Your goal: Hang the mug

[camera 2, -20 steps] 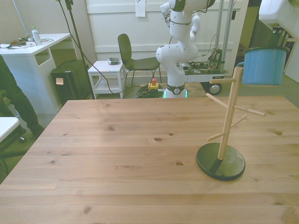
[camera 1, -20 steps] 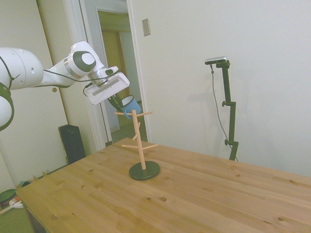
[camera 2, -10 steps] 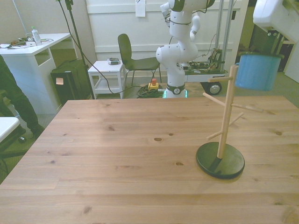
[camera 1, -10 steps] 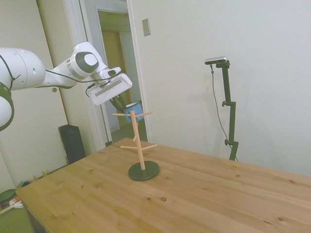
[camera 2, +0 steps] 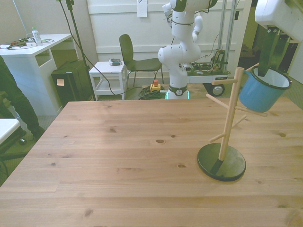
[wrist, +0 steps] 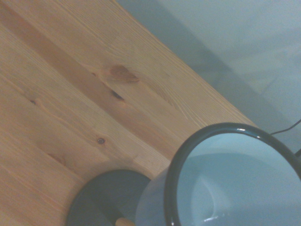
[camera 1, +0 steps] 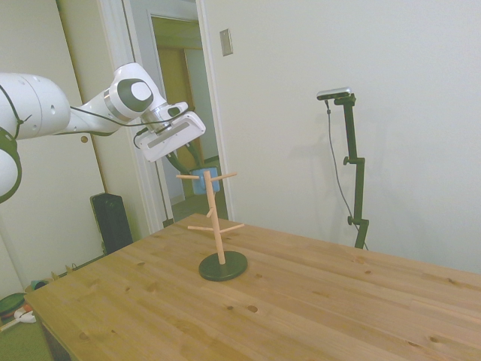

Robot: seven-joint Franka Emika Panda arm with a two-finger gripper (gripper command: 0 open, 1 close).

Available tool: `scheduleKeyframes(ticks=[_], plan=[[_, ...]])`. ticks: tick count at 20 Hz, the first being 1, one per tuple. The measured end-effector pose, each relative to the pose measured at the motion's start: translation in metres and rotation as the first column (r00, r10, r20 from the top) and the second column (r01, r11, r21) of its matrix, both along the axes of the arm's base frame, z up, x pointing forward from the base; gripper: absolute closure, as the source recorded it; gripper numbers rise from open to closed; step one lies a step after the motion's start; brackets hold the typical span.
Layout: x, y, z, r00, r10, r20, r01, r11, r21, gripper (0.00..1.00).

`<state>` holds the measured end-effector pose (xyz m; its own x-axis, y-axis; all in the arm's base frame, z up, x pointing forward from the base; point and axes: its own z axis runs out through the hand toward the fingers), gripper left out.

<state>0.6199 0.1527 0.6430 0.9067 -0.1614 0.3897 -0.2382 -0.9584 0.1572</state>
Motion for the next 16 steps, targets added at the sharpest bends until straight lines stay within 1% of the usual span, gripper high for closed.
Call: scheduleKeyframes(ticks=[6,11,16], plan=[[-0.007,0.003,0.012,1.0,0.006,0.017,-0.006,1.0,0.012,0.0],[-0.022,0.007,0.031,0.999,0.016,0.041,-0.017,0.999,0.031,0.0],[-0.037,0.011,0.039,0.998,0.027,0.048,-0.028,0.999,0.033,0.0]])
